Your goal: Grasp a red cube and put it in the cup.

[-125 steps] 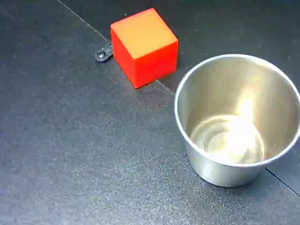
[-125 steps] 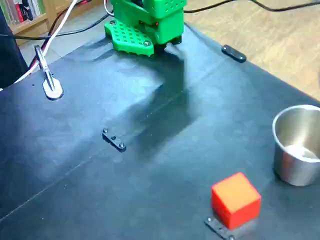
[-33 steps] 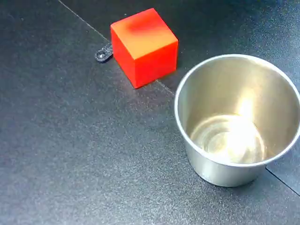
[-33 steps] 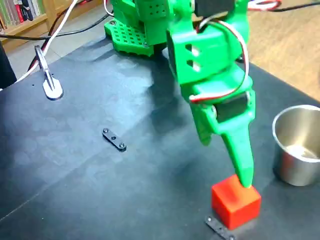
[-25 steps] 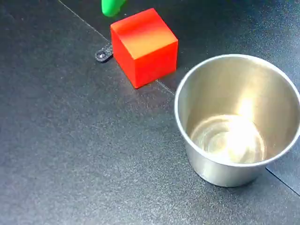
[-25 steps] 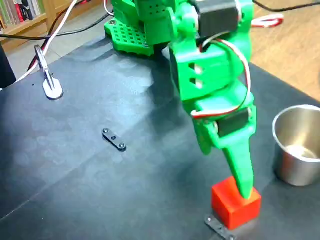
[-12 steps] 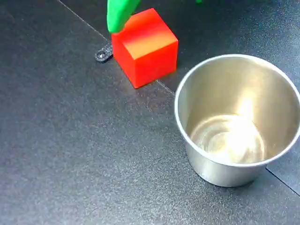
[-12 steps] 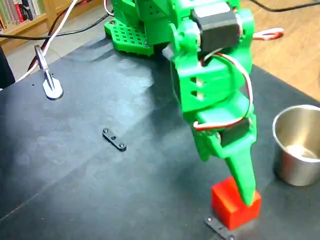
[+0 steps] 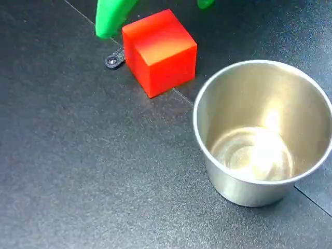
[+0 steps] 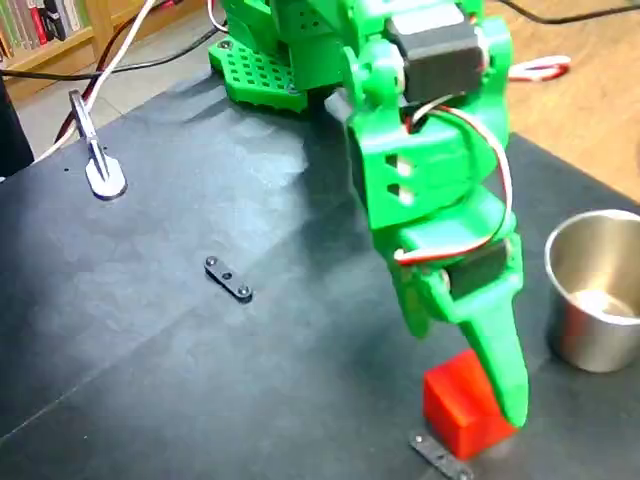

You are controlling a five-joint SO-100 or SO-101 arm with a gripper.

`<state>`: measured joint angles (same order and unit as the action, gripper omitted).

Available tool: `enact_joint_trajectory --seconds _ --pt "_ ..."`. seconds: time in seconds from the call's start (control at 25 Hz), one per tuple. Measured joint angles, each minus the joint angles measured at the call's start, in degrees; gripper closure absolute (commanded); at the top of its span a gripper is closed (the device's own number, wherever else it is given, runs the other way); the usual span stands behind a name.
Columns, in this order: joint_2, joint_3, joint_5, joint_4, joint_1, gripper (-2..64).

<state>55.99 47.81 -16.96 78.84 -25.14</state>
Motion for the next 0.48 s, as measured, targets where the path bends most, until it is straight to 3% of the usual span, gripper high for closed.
enact_joint_trajectory --seconds 0.2,0.48 --pt "-1.49 -0.09 0.0 -0.09 0.0 11.5" --pt "-7.12 -3.78 0.62 -5.19 0.18 11.5"
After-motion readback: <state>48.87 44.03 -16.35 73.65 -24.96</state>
